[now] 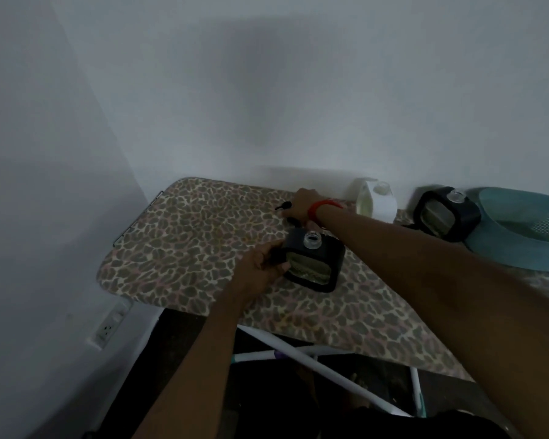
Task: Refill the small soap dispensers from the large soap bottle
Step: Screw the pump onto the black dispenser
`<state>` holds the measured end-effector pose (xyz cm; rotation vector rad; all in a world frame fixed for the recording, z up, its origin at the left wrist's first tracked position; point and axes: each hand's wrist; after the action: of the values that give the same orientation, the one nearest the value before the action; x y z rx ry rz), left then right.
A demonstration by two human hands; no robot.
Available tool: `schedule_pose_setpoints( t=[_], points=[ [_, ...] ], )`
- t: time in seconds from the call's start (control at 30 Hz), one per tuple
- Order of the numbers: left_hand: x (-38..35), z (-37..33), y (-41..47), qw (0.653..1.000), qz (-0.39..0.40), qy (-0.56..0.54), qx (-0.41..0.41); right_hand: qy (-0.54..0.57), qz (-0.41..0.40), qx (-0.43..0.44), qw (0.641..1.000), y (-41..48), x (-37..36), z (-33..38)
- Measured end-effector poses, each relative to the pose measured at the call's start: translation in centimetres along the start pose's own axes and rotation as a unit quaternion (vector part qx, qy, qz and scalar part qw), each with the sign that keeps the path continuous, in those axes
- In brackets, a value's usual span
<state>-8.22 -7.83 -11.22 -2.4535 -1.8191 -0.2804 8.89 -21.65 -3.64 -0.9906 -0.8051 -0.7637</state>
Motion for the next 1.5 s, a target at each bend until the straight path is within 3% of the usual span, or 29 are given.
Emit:
schedule_pose_setpoints(
  t=[0.1,0.2,0.33,0.4,0.5,0.6,0.87,1.03,1.27,1.5],
  points=[
    [-0.1,0.0,0.0,1.000,0.003,-0.007,-0.009,-0.014,-0.028,0.003,1.000,0.2,0.5,0.2],
    [-0.2,-0.3,-0.1,1.000,0.003,-0.006,-0.021,0.083,-0.087,0.042,0.992,-1.8,2.5,0.0],
    [-0.4,-0.8,-0.5,1.000,-0.002,0.009,-0.025,0.295,-0.216,0.177,0.914,-7.7,6.3,-0.4],
    [-0.6,-1.1,-0.6,1.000,-0.013,0.010,-0.014,0.369,-0.234,0.243,0.866,-11.1,7.2,-0.6],
    [-1.0,-1.7,-0.8,0.999,-0.024,0.034,-0.006,0.420,-0.245,0.303,0.820,-15.3,6.6,-1.1],
    [-1.3,-2.2,-1.0,0.998,-0.032,0.051,-0.002,0.433,-0.270,0.317,0.799,-17.7,5.2,-1.7],
    [-1.5,-2.4,-1.2,0.999,-0.030,0.010,0.004,0.346,-0.270,0.270,0.857,-18.3,-0.6,-2.0],
    [-2.1,-2.5,-1.6,1.000,-0.013,-0.005,0.019,0.346,-0.271,0.288,0.851,-18.2,-2.8,-2.6],
    [-9.6,-2.6,-3.5,0.982,-0.184,0.045,0.021,0.281,-0.255,0.261,0.888,-18.1,-4.9,-3.3],
    [-11.9,-3.1,-2.1,0.959,-0.242,0.126,0.075,0.326,-0.244,0.216,0.887,-17.5,-5.6,-3.5]
  ],
)
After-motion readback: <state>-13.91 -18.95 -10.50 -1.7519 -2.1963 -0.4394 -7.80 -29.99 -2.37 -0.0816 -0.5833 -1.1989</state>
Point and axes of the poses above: each hand's wrist, its own y-axis towards the middle knuckle, its own x-axis out of the back of the hand, z = x × y, and after that the axes turned 11 degrees about z, right-handed
